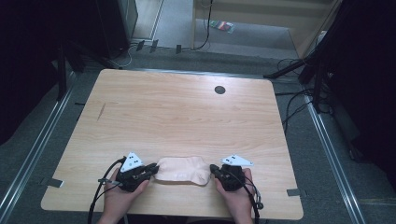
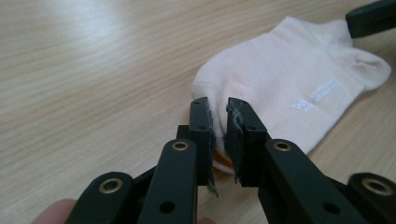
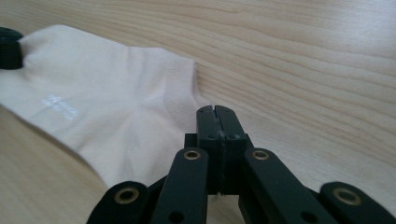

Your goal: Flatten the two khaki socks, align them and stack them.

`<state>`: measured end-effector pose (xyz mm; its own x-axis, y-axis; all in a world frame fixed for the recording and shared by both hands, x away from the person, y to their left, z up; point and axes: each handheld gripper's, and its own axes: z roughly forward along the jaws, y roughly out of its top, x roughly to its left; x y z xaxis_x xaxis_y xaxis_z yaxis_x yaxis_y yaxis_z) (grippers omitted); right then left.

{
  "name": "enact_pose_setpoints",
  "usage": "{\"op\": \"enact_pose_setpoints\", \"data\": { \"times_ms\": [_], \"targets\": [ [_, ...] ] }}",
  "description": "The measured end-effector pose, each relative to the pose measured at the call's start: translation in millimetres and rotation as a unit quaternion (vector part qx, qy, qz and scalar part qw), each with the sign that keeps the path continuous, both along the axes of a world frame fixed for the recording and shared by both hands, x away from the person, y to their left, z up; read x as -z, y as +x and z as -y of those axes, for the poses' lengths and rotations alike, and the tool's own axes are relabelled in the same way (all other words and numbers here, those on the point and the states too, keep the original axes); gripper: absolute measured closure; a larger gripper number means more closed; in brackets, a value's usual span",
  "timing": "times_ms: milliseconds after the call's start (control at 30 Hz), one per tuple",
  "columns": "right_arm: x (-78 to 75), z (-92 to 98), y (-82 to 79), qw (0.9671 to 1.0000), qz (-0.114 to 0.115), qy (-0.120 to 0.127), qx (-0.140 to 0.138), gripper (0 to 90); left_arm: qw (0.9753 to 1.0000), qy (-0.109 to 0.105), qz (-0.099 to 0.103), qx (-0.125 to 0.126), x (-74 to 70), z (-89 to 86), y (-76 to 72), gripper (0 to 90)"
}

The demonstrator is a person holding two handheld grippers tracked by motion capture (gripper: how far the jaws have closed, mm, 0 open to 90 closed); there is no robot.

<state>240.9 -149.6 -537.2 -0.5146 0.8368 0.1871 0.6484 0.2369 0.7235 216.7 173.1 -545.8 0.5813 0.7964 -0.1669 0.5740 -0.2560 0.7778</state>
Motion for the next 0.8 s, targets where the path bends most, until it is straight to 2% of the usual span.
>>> {"op": "enact_pose_setpoints", "data": {
  "times_ms": [67,167,200,267,333,400,500,600,667,800],
  "targets": [
    [1.2,-0.3,2.3,0.9999,0.008,-0.007,0.008,90.0,1.0,-0.001,-0.003,0.006,0.1,1.8,-1.7,78.1],
    [-0.8,1.7,3.4,0.9997,0.017,-0.002,0.02,87.4,0.9999,-0.007,-0.004,0.012,-0.6,2.5,-3.6,71.4],
    [-6.3,5.0,0.7,0.9986,0.037,0.009,0.037,84.9,0.9999,-0.01,-0.001,0.014,-1.6,2.0,-4.8,68.4],
    [-14.1,7.2,-5.5,0.997,0.062,0.024,0.038,87.6,0.999,-0.035,0.023,0.011,-8.7,-3.3,-9.2,66.0],
    [-19.9,5.3,-10.8,0.9963,0.072,0.043,0.019,90.0,0.9983,-0.043,0.039,0.005,-12.2,-5.8,-10.0,71.0],
    [-20.0,-2.0,-13.3,0.9964,0.067,0.051,-0.006,90.0,0.9982,-0.038,0.047,-0.001,-12.9,-7.1,-8.4,79.5],
    [-9.7,-14.9,-10.8,0.9984,0.04,0.032,-0.025,90.0,0.9996,-0.02,0.019,0.005,-5.7,-4.0,-3.6,89.5],
    [2.8,-18.4,-4.1,0.9997,0.011,0.015,-0.017,90.0,0.9999,0.002,-0.008,0.012,1.9,0.1,-1.3,90.0],
    [7.7,-17.2,-1.2,0.9999,-0.001,0.005,-0.012,90.0,0.9999,0.004,-0.012,0.005,3.9,0.3,-0.7,90.0],
    [9.2,-16.7,-0.7,1.0,0.002,0.0,-0.01,90.0,0.9999,0.004,-0.016,-0.003,4.4,-0.6,-0.2,90.0]
  ]
}}
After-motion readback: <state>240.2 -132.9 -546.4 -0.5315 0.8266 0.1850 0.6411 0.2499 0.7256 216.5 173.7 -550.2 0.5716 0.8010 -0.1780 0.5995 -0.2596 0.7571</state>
